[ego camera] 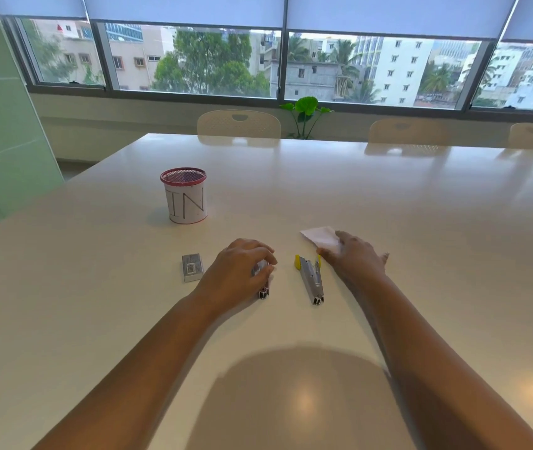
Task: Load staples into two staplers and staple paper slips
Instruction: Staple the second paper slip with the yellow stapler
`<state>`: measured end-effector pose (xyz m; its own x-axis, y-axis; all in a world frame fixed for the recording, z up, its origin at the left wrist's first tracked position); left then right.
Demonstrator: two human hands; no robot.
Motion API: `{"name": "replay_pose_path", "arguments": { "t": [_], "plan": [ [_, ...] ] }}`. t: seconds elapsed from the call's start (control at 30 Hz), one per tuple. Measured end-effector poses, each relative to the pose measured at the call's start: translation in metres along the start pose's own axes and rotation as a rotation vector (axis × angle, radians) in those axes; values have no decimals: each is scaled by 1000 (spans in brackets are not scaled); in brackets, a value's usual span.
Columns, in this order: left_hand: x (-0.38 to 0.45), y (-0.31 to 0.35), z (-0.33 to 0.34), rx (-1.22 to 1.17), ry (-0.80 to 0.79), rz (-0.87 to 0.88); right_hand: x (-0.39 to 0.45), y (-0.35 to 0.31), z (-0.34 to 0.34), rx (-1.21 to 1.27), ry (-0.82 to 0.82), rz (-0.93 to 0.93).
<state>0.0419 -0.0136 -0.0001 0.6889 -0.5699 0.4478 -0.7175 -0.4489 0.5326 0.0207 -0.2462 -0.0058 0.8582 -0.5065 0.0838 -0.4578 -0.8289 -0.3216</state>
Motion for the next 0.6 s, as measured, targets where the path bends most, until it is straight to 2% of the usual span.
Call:
{"name": "replay_pose_path", "arguments": {
  "t": [0.1,0.3,0.43,0.6],
  "plan": [
    [1,1,-1,-6,18,-24,-6,-6,-2,-2,41,-8],
    [5,4,-7,-35,169,-97,-19,-21,-17,34,346,-65],
    [9,3,-13,-287,237,-290,-26,-38,-24,179,413,-340],
    [13,2,-15,-723,257,-507,-37,-57,-23,127,496,-654]
  ]
}}
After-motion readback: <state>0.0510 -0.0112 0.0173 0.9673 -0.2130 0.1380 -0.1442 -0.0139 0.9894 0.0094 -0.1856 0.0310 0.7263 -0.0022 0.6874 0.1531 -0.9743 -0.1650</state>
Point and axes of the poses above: each hand's wrist, its own x-axis towards the middle knuckle, its own z-axis out of the palm, y = z × x, the point moved 1 cm from there along x, towards the middle knuckle, and after that the axes turned 6 degrees about -x, right-handed, at the moved point
